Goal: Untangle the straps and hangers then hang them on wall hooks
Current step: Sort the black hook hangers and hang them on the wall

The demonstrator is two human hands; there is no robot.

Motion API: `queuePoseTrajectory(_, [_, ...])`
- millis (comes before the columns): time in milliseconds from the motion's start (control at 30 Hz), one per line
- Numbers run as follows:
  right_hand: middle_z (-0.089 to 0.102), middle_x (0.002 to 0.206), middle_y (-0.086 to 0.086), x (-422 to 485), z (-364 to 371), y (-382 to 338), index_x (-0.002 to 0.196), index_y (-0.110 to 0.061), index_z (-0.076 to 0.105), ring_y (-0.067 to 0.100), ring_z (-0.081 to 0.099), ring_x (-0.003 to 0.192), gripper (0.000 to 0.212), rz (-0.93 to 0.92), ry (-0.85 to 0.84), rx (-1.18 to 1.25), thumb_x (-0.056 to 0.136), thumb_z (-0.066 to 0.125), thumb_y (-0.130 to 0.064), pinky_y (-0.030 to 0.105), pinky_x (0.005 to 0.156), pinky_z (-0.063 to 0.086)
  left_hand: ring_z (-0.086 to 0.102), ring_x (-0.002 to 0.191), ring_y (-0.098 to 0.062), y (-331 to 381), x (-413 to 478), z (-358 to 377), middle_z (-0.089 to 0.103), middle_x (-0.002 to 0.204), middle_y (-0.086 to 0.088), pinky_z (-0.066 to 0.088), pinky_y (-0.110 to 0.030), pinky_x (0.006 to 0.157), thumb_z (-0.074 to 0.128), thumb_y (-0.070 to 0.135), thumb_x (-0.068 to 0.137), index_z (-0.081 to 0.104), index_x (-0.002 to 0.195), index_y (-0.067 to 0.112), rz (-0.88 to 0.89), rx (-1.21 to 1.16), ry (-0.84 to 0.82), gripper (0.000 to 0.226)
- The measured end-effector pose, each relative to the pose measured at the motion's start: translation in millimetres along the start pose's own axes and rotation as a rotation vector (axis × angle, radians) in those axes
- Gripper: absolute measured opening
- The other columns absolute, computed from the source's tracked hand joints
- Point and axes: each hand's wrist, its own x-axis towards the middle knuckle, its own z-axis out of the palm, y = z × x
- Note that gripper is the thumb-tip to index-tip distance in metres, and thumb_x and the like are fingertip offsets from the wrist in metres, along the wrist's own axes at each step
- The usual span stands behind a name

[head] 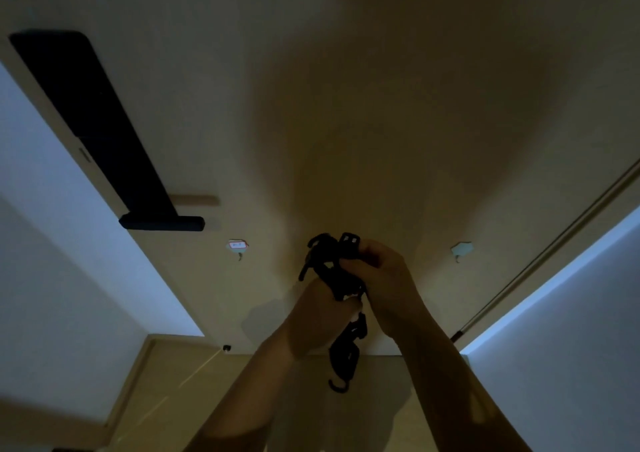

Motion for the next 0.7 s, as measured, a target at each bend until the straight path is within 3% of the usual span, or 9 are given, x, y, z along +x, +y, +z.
queuePoseTrajectory(67, [0.065,0.078,0.01,-2.8,1.9,0.2,0.072,-0.011,0.062,0.018,0.065,0.072,0.024,-0.028,0.005,0.033,0.085,0.053,0.007,0.031,0.068,0.055,0.057,0.083,-0.03,3.8,-1.9,-2.2,0.059,0.095,-0.026,0.047,-0.035,0.08,0.051,0.014,0.075,0.057,0.097,0.002,-0.007,-0.199,-0.008,0.025])
queuePoseTrajectory(133, [0.064,0.084,0.02,-2.8,1.6,1.8,0.073,-0.007,0.061,0.026,0.064,0.077,0.02,-0.059,0.026,0.029,0.084,0.054,0.007,0.04,0.074,0.055,0.064,0.09,-0.012,6.4,-3.8,-4.2,0.064,0.095,-0.008,0.052,-0.024,0.083,0.05,0.011,0.08,0.06,0.101,0.011,-0.009,-0.385,-0.01,0.023])
queuePoseTrajectory(267, [0.06,0.095,0.03,-0.3,0.2,6.3,0.081,0.006,0.057,0.032,0.064,0.08,0.004,-0.144,0.07,-0.085,0.085,0.057,0.003,0.037,0.071,0.055,0.064,0.09,-0.011,3.3,-4.3,-5.4,0.065,0.097,-0.001,0.053,-0.025,0.082,0.045,0.023,0.073,0.059,0.102,0.017,-0.072,-0.582,0.043,0.032])
queuePoseTrajectory(367, [0.056,0.091,0.033,0.9,0.9,8.2,0.081,0.012,0.052,0.033,0.057,0.075,0.003,-0.167,0.078,-0.169,0.082,0.051,0.009,0.041,0.071,0.051,0.054,0.08,-0.019,5.9,-3.9,-4.7,0.058,0.089,-0.006,0.045,-0.033,0.08,0.044,0.017,0.087,0.059,0.097,0.016,-0.117,-0.709,0.151,0.018])
queuePoseTrajectory(433, [0.059,0.077,0.023,-2.1,1.9,7.4,0.072,0.008,0.051,0.026,0.056,0.07,0.006,-0.163,0.056,-0.187,0.078,0.05,0.007,0.04,0.07,0.049,0.049,0.076,-0.017,7.6,-3.4,-5.8,0.053,0.084,-0.004,0.041,-0.032,0.076,0.034,0.015,0.095,0.058,0.096,0.02,-0.131,-0.7,0.186,0.024])
queuePoseTrajectory(500, [0.056,0.058,-0.001,-7.9,2.7,2.4,0.063,-0.002,0.051,0.006,0.053,0.058,0.007,-0.16,0.006,-0.097,0.07,0.05,-0.003,0.018,0.06,0.046,0.048,0.08,-0.015,9.1,-2.4,-7.2,0.051,0.086,-0.001,0.04,-0.028,0.076,0.036,0.016,0.096,0.054,0.096,0.026,-0.061,-0.577,0.203,0.02])
queuePoseTrajectory(567, [0.052,0.061,0.003,-11.5,1.7,-2.8,0.068,0.004,0.052,0.003,0.05,0.054,0.019,-0.15,-0.024,-0.034,0.067,0.05,-0.015,0.011,0.055,0.042,0.049,0.083,-0.014,9.3,0.1,-8.1,0.051,0.089,-0.004,0.042,-0.023,0.075,0.041,0.021,0.092,0.051,0.101,0.026,0.067,-0.434,0.196,0.014])
queuePoseTrajectory(633, [0.055,0.079,0.017,-9.9,0.7,-3.1,0.087,0.008,0.054,0.014,0.058,0.071,0.039,-0.135,-0.034,-0.093,0.074,0.065,-0.027,0.025,0.067,0.049,0.055,0.093,-0.018,6.8,2.1,-7.5,0.055,0.098,-0.009,0.046,-0.027,0.086,0.042,0.031,0.088,0.053,0.103,0.026,0.13,-0.305,0.156,0.019])
queuePoseTrajectory(700, [0.06,0.096,0.017,-9.3,2.7,-4.5,0.096,-0.005,0.056,0.025,0.063,0.086,0.033,-0.106,-0.025,-0.178,0.078,0.07,-0.029,0.037,0.077,0.054,0.06,0.105,-0.017,3.8,3.2,-5.0,0.061,0.109,-0.007,0.048,-0.04,0.096,0.04,0.037,0.087,0.055,0.113,0.022,0.143,-0.156,0.133,0.034])
